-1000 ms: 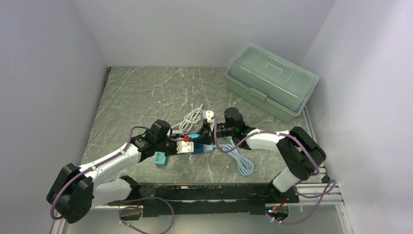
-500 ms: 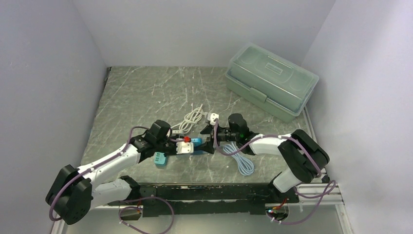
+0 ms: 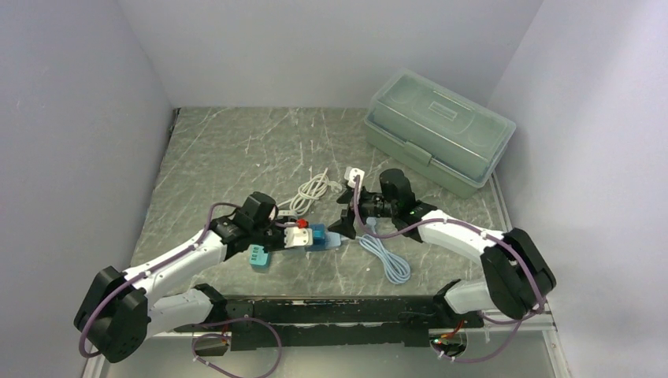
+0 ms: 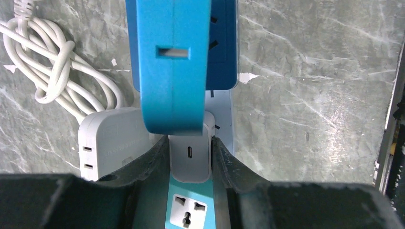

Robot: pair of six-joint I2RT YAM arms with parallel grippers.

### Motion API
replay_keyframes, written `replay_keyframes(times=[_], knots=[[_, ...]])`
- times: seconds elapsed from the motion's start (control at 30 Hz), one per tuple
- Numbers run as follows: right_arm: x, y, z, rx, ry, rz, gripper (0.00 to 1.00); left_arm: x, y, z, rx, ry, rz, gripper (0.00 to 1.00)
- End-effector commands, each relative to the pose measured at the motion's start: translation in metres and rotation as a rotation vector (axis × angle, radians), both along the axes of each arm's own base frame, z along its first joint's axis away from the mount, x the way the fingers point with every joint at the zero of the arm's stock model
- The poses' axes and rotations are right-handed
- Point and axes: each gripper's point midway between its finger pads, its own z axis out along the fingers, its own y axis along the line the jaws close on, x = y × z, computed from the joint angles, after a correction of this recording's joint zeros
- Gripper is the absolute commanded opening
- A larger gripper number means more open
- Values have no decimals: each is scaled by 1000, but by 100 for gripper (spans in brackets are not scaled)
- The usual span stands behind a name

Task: Insert the plug
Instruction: Insert the plug into the socket, then reset both arms

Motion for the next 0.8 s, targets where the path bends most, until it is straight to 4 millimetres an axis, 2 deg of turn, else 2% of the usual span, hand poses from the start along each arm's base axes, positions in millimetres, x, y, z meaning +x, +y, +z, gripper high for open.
replay_keyframes(times=[0.0, 0.1, 0.2, 0.23, 0.27, 0.3, 0.43, 0.5, 0.67, 0.77], knots=[[2, 0, 37, 21, -76, 16, 100, 3, -3, 16, -12, 21, 19, 27], [11, -5, 51, 29, -112, -35, 100, 3, -4, 22, -24, 34, 41, 51], [15, -4, 65, 40, -112, -47, 100, 3, -6, 34, -49, 46, 66, 67], [17, -2, 74, 41, -104, -47, 100, 2, -6, 40, -60, 49, 75, 76], [17, -1, 79, 39, -92, -44, 100, 1, -6, 45, -69, 51, 82, 91], [17, 0, 85, 38, -88, -41, 100, -1, -6, 49, -78, 54, 81, 99], [17, 8, 98, -17, -112, -38, 100, -14, -5, 61, -117, 75, 79, 100], [16, 13, 101, -75, -131, -45, 100, -14, -4, 74, -145, 59, 105, 100], [3, 35, 104, -225, -125, -39, 100, -1, 12, 126, -209, -59, 214, 100], [4, 37, 119, -251, -114, -84, 100, 19, 34, 159, -294, -124, 453, 100]])
